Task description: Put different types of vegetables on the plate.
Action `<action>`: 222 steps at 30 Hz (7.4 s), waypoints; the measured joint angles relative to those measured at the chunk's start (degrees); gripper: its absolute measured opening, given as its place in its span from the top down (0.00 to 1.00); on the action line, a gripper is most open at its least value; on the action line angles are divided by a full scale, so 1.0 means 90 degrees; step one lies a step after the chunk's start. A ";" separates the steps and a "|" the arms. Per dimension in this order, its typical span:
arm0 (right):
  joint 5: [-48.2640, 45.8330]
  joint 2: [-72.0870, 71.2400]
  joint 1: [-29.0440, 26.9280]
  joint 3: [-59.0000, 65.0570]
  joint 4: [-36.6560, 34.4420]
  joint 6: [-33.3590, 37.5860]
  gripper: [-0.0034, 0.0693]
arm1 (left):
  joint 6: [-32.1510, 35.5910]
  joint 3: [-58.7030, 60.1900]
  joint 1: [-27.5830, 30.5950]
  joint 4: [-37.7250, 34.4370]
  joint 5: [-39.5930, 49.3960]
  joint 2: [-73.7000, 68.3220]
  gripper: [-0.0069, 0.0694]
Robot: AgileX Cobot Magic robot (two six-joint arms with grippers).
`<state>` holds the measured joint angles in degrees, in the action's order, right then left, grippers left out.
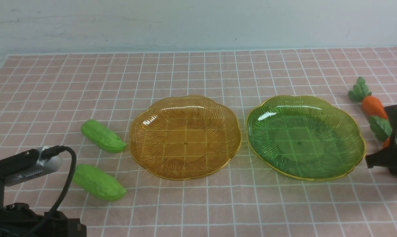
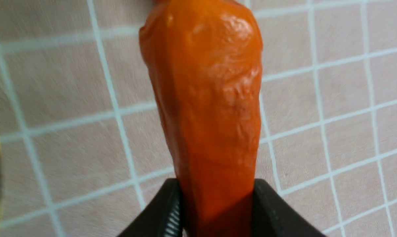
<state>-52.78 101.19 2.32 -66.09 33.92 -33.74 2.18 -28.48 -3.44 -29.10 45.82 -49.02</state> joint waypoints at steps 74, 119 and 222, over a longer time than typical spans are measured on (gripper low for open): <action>-0.1961 0.1922 0.0072 -0.3874 -0.5357 0.4904 0.55 | 0.0119 0.0000 0.0000 -0.0018 -0.0478 -0.0008 0.58; -0.2103 -0.0944 0.0421 -0.2093 -0.4758 0.3903 0.20 | -0.1803 -0.1022 0.0004 -0.0403 -0.4285 -0.4913 0.22; 0.5068 -0.8354 0.0421 0.5034 -0.5137 0.4640 0.98 | 0.0200 -0.7955 -0.1510 0.0127 0.0838 -0.7680 0.29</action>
<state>-7.17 26.01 6.12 -20.78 -12.32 8.02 3.98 -100.07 -17.04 -27.96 53.37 -118.14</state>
